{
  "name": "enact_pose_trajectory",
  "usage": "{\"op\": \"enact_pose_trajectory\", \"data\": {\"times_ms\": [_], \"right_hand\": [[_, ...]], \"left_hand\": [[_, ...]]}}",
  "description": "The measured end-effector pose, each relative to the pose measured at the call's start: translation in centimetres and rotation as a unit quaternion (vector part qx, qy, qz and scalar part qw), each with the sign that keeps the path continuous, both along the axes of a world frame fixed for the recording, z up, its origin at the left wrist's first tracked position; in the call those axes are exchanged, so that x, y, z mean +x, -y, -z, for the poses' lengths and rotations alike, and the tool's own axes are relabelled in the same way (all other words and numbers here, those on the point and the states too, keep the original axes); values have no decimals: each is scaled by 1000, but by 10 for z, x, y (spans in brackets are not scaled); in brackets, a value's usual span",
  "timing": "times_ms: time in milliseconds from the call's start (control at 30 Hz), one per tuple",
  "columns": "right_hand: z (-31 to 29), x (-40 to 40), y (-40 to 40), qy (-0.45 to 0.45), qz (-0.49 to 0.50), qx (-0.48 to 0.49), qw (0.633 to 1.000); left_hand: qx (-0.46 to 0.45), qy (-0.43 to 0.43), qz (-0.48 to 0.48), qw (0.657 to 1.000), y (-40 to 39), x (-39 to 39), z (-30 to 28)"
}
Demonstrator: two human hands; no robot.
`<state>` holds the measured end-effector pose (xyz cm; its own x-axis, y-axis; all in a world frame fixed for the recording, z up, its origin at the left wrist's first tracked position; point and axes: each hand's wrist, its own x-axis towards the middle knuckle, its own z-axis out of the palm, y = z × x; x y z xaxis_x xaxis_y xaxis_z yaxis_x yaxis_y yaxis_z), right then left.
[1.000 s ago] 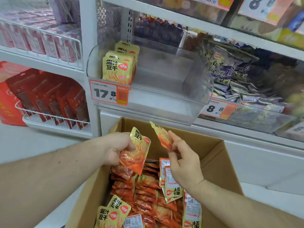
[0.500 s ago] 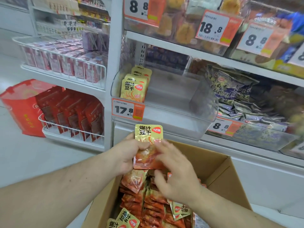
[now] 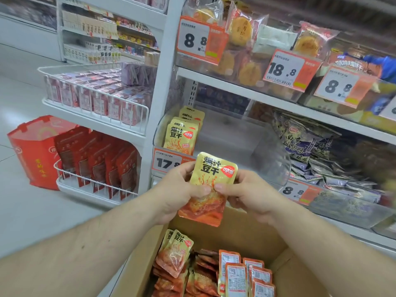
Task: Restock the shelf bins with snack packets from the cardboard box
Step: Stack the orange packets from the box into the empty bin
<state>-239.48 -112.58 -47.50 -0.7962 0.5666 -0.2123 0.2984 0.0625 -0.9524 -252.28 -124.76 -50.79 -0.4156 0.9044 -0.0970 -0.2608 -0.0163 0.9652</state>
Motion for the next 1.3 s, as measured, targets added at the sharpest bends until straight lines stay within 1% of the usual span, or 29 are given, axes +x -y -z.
{"op": "enact_pose_trajectory", "data": {"times_ms": [100, 133, 167, 200, 233, 267, 300, 333, 367, 433, 533, 633, 700, 767, 833, 900, 1000, 1133, 1167, 1200, 1300], "right_hand": [[-13, -11, -8, -7, 6, 18, 1000], [-19, -16, -11, -19, 20, 22, 999], [-26, -22, -15, -36, 47, 26, 998], [-34, -28, -22, -60, 82, 30, 994], [-41, -36, -32, -83, 121, 35, 989], [-48, -46, -43, -102, 151, 38, 982], [-53, -56, -52, -110, 169, 43, 979], [-55, -67, -59, -101, 174, 53, 978], [-55, -78, -64, -81, 170, 65, 980], [-46, -100, -66, -31, 136, 82, 987], [-23, -130, -62, 40, 69, 66, 995], [-1, -152, -59, 97, 9, 52, 994], [8, -161, -59, 113, 13, 56, 992], [10, -166, -57, 108, 28, 77, 991], [11, -168, -59, 106, 46, 129, 985], [12, -169, -62, 111, 59, 209, 970], [13, -172, -63, 141, 78, 315, 935], [10, -175, -56, 188, 116, 392, 893], [10, -176, -54, 207, 115, 396, 887], [10, -175, -52, 222, 109, 385, 889], [12, -171, -53, 213, 79, 300, 927]], "left_hand": [[33, -42, -52, 997, -4, -12, -4], [45, -81, -86, 992, -4, -16, -4], [44, -157, -134, 977, -6, -21, -3], [26, -266, -191, 945, -7, -27, 0], [3, -386, -239, 891, -7, -32, 2], [-14, -483, -265, 834, -8, -36, 4], [-31, -546, -265, 794, -10, -38, 7], [-54, -584, -244, 773, -11, -39, 9], [-80, -604, -216, 763, -13, -37, 9], [-117, -618, -173, 758, -16, -34, 13], [-106, -614, -178, 762, -19, -35, 17], [-100, -604, -174, 771, -20, -36, 19], [-98, -605, -168, 772, -19, -34, 20], [-96, -608, -164, 771, -19, -33, 22], [-102, -613, -158, 767, -18, -31, 23], [-108, -616, -158, 764, -19, -29, 24], [-113, -622, -160, 758, -19, -27, 23], [-117, -616, -160, 763, -19, -27, 22], [-117, -614, -159, 764, -19, -27, 22], [-117, -614, -159, 764, -18, -27, 21], [-120, -614, -161, 764, -18, -25, 20]]}}
